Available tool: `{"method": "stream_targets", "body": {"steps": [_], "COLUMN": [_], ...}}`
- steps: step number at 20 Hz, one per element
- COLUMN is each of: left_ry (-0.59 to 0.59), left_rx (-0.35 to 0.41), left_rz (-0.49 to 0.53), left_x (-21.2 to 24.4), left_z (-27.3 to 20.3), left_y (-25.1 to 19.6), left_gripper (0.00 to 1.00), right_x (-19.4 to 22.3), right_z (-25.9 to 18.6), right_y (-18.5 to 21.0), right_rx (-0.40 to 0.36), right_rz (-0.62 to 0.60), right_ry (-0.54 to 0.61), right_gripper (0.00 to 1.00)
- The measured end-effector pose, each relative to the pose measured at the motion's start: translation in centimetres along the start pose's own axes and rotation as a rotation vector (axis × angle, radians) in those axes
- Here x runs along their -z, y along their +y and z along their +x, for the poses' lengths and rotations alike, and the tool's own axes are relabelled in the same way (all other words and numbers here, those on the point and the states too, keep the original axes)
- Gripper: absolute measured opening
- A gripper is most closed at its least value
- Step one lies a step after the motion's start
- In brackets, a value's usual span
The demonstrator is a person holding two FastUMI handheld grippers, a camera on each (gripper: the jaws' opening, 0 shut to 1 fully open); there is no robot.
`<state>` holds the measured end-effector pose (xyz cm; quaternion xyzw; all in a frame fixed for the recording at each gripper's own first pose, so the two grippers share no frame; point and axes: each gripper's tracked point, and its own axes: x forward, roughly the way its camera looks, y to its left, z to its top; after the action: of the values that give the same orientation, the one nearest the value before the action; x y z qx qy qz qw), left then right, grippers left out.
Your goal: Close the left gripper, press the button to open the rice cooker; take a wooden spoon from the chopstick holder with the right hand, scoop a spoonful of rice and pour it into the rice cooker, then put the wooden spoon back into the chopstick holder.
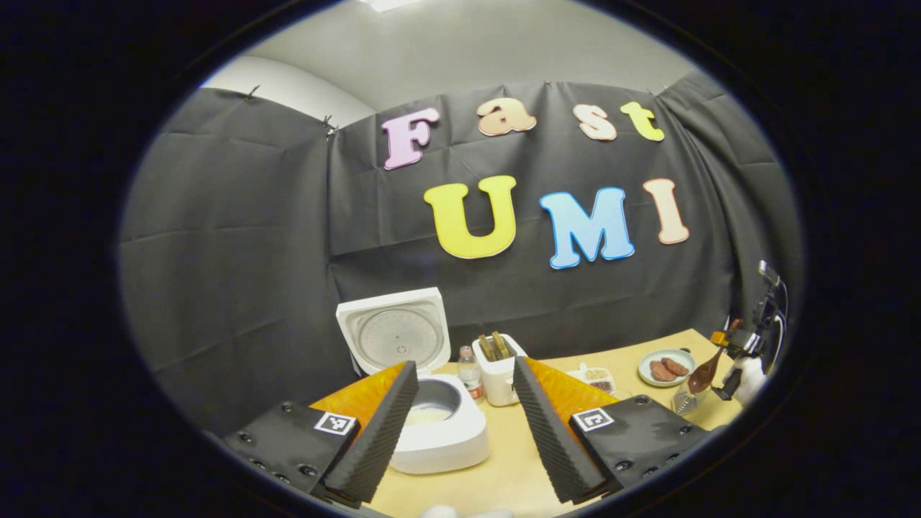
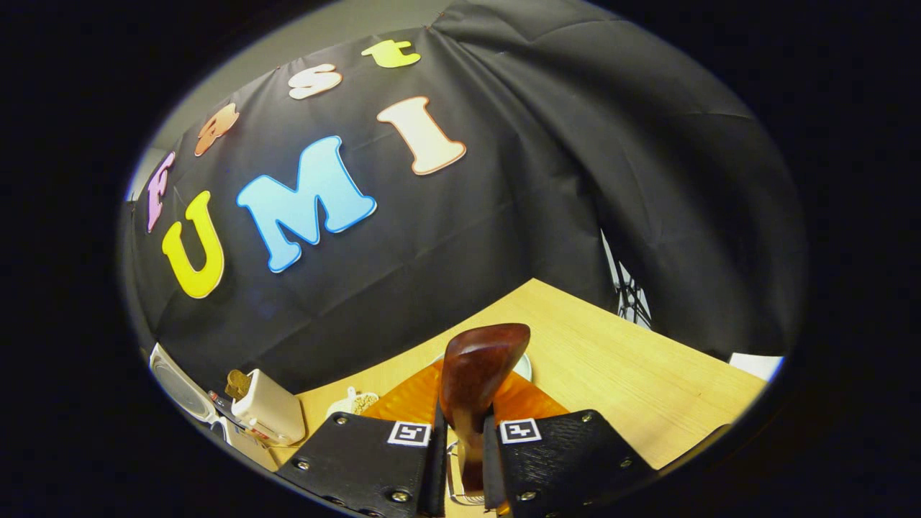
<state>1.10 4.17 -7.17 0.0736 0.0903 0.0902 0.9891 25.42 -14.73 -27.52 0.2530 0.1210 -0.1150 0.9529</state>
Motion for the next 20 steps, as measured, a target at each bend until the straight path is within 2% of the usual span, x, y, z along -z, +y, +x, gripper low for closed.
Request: {"method": "stream_targets", "body": {"steps": [4,7,10,14,15,16,19,20], "left_ry": [0.014,0.019,0.016,0.015,0.016,0.016,0.01,0.005], "left_rx": [-0.005,0.003,0.011,0.02,0.024,0.022,0.022,0.022], "left_rz": [0.018,0.026,0.029,0.02,0.02,0.025,0.015,0.015], "left_x": [0.4,0.5,0.3,0.3,0.3,0.4,0.3,0.3], "left_z": [0.6,1.1,1.3,1.5,1.6,1.7,1.7,1.7], "left_y": [-0.4,-0.9,-1.3,-1.5,-1.6,-1.4,-1.0,-0.9], "left_gripper": [0.97,0.92,0.92,0.94,0.95,0.96,0.92,0.9], "right_x": [2.5,3.6,3.6,2.6,1.4,0.7,-2.7,-4.0], "right_z": [0.7,0.7,1.1,0.1,-0.2,-0.8,-2.6,-3.7], "right_y": [-1.8,-2.7,-3.5,-4.1,-4.1,-4.3,-3.4,-2.4], "right_rx": [0.032,0.042,0.052,0.063,0.067,0.081,0.081,0.074], "right_rz": [0.015,0.007,0.037,0.013,-0.01,-0.049,-0.188,-0.228], "right_ry": [0.051,0.075,0.082,0.072,0.042,0.019,-0.051,-0.077], "right_gripper": [0.21,0.21,0.21,0.22,0.27,0.41,1.0,0.99]}}
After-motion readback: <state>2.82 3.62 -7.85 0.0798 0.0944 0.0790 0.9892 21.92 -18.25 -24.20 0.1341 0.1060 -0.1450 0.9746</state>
